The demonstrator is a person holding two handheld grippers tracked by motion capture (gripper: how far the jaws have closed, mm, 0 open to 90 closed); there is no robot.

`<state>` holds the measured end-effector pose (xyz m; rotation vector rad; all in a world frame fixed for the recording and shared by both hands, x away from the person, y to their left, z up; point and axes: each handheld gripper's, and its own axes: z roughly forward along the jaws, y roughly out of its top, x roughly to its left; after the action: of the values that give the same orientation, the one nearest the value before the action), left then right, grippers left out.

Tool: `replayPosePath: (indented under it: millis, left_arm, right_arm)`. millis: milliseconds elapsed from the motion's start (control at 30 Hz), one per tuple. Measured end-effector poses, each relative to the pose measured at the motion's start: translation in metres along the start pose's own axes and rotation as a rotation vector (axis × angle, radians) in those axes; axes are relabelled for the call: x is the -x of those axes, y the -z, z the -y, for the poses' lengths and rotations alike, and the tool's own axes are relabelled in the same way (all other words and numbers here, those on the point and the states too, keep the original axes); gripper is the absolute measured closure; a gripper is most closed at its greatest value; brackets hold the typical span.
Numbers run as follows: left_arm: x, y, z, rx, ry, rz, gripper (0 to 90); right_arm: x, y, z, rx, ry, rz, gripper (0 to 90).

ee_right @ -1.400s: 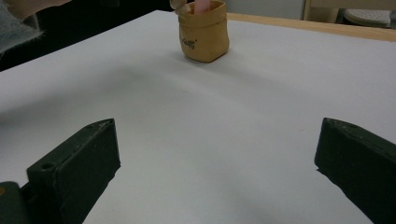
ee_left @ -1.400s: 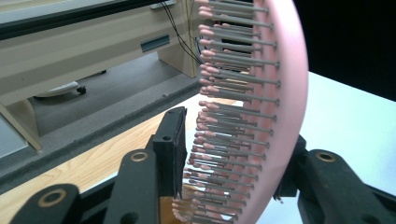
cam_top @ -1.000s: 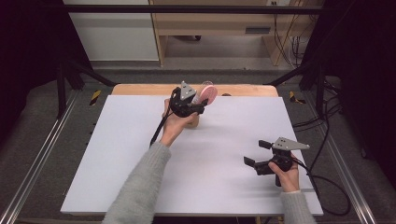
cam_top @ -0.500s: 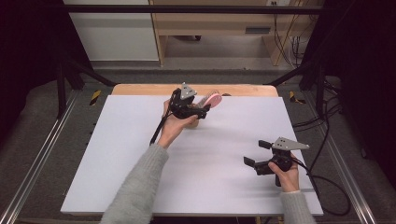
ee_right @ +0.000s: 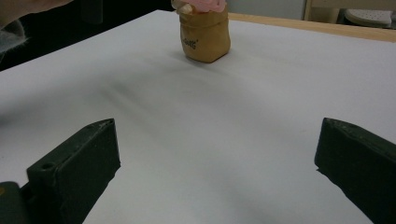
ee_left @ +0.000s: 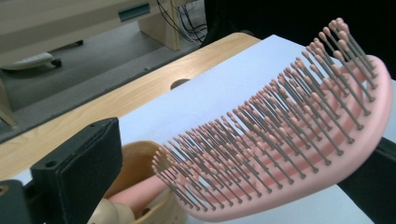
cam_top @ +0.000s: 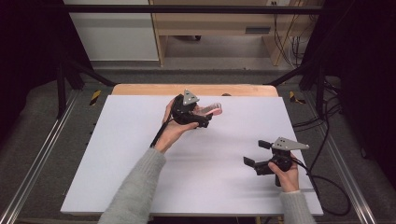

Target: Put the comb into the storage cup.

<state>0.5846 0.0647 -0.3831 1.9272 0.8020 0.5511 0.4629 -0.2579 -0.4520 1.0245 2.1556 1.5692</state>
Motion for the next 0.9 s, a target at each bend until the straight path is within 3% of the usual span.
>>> replayPosePath:
  millis: [400, 667, 900]
  left_arm:
    - [-0.001, 0.016, 0.011, 0.034, 0.028, 0.028, 0.1]
    - [0.000, 0.035, 0.012, 0.079, 0.067, 0.072, 0.1]
    - [-0.004, 0.050, 0.015, 0.103, 0.082, 0.076, 0.3]
  right_arm:
    - [0.000, -0.001, 0.000, -0.005, 0.001, 0.002, 0.4]
    - [0.000, -0.001, 0.000, -0.006, 0.000, 0.001, 0.5]
    - [0.000, -0.001, 0.000, -0.007, 0.000, 0.002, 0.4]
